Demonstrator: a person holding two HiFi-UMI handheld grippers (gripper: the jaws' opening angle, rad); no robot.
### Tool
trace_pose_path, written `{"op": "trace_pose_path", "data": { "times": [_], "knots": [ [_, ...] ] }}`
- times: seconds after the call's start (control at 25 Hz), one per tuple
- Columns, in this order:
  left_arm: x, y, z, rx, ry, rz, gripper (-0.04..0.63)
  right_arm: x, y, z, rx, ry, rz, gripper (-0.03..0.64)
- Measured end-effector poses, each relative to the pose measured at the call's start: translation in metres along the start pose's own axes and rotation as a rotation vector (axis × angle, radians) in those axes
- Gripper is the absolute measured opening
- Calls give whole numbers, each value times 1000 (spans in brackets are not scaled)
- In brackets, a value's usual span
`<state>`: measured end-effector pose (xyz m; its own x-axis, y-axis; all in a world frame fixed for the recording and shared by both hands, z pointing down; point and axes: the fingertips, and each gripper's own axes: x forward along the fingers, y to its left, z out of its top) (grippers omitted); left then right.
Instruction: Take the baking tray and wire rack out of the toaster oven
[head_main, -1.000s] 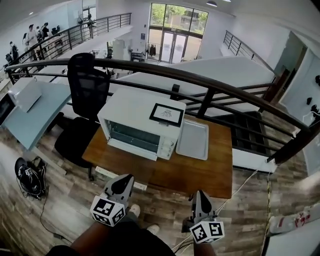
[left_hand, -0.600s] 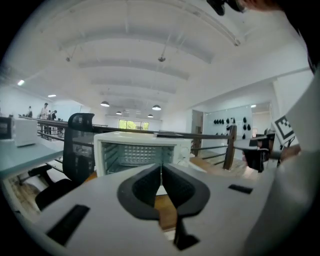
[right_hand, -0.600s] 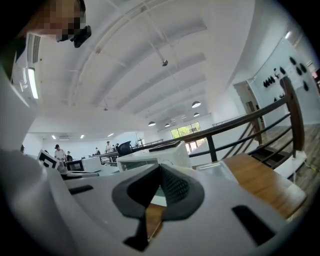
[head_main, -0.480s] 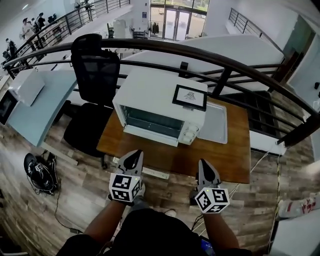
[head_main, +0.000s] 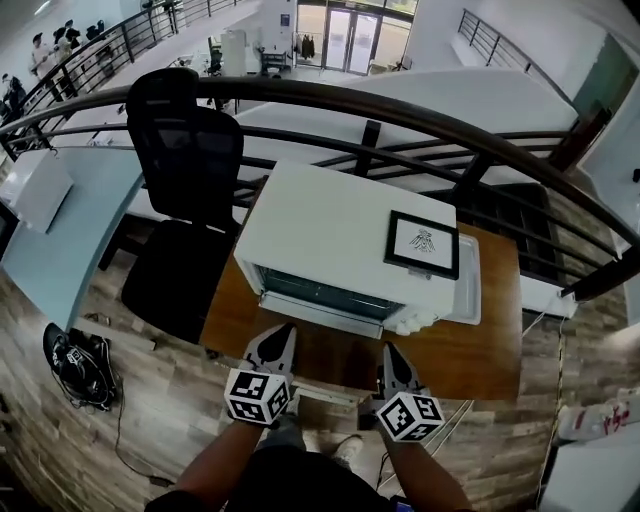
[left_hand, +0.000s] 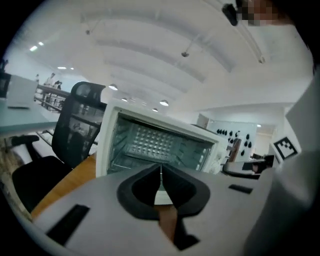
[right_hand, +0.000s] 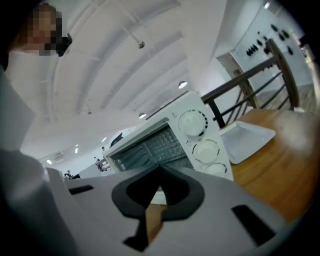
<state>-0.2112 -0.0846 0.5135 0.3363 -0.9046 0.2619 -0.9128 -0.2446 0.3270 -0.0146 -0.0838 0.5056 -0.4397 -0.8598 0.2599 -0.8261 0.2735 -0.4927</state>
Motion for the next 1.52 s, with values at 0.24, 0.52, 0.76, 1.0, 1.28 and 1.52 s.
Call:
{"op": "trace_pose_path", "data": {
  "times": [0.24,0.52,0.76,1.0,1.28,1.52],
  "knots": [
    [36,46,-19,-149,81,-11,20,55,-8,-24,256,-11,-30,0],
    [61,70,-41,-607,52,-19,20,83,-31,-45,644,-73,-29,56],
    [90,77,-41,-871,-1,-87,84,110,-44,-53,823,-115,-71,116],
    [100,94,-42,-959,-11,-83,106,125,-44,-55,907,-166,-87,123],
    [120,97,-42,-1036,-15,-94,130,146,-54,-48,976,-247,-80,145],
    [135,101,-30,-1138,-85,-128,138,159,-61,-46,1038,-275,-74,109]
  ]
}}
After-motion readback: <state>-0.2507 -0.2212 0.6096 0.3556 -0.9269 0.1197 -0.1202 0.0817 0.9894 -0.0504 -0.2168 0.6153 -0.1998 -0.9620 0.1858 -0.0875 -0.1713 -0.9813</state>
